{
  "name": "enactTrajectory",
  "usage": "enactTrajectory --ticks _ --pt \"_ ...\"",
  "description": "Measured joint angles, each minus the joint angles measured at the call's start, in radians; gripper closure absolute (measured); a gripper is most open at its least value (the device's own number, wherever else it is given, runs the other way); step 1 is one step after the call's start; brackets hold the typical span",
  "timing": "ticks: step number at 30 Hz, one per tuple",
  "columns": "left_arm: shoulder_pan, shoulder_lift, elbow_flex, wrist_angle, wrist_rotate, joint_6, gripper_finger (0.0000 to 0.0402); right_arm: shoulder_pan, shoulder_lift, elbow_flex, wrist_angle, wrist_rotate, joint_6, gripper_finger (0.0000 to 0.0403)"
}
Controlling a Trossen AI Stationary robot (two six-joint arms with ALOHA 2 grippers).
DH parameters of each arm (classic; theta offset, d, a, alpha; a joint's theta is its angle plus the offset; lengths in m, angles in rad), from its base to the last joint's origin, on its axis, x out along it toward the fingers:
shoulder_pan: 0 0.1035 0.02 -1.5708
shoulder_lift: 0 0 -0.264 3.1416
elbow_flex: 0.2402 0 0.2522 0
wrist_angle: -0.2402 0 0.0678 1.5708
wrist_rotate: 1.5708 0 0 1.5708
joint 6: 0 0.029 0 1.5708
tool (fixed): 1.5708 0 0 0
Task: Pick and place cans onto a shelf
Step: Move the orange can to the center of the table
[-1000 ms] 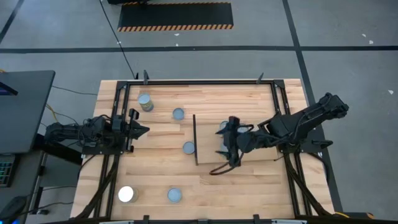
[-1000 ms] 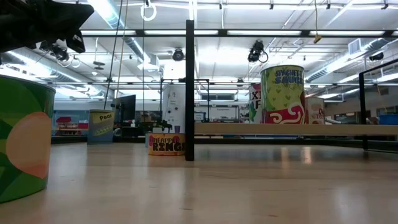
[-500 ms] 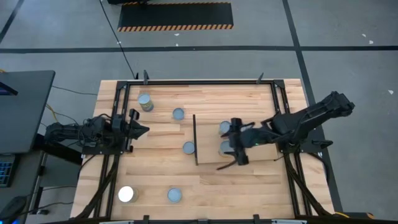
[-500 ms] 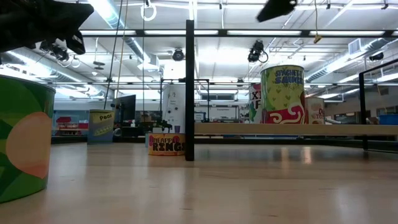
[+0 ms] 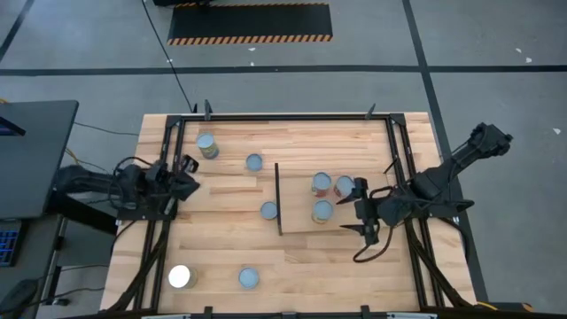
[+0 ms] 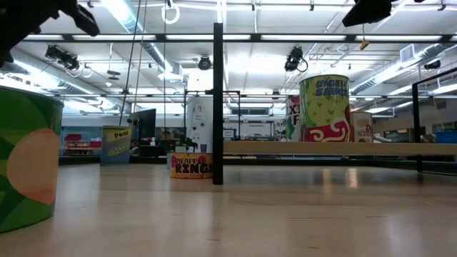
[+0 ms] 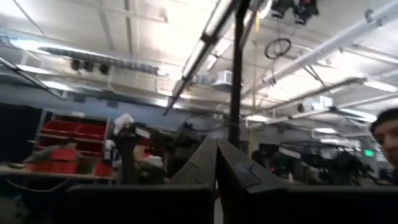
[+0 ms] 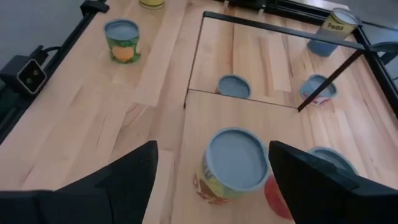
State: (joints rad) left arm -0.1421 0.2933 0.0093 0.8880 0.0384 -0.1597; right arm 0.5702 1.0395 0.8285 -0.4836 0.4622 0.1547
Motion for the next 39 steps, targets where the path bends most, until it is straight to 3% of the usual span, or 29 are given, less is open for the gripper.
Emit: enactTrajectory --ticks 4,8,13,17,21,26,34,39 --pt "-0.066 0.252 0.049 0.116 -0.016 0.055 0.039 0.012 0.002 0.0 -0.002 0.0 0.002 0.0089" --pt "-0.122 0.488 0.2 0.049 -0.018 0.057 0.039 0.027 -0.01 0.0 -0.003 -0.001 0.003 0.0089" --pt "-0.187 0.706 0.471 -0.335 -0.113 -0.011 0.039 0.027 -0.026 0.0 -0.003 0.013 0.003 0.0089" --pt "-0.246 0.844 0.706 -0.698 -0.217 -0.153 0.039 0.027 -0.034 0.0 -0.011 0.013 0.006 0.0089" --pt "-0.321 0.957 0.941 -1.031 -0.227 -0.32 0.039 0.027 -0.035 0.0 -0.012 0.013 0.009 0.0089" --pt "-0.431 1.082 1.174 -1.394 -0.196 -0.65 0.039 0.027 -0.035 0.0 -0.012 0.017 0.015 0.0089" --pt "-0.587 1.263 1.234 -1.42 -0.134 -0.953 0.0383 0.022 -0.034 0.0 -0.009 0.027 0.036 0.0089" --pt "-0.609 1.376 1.228 -1.423 -0.138 -1.013 0.0335 0.022 -0.032 0.0 -0.009 0.042 0.037 0.0089"
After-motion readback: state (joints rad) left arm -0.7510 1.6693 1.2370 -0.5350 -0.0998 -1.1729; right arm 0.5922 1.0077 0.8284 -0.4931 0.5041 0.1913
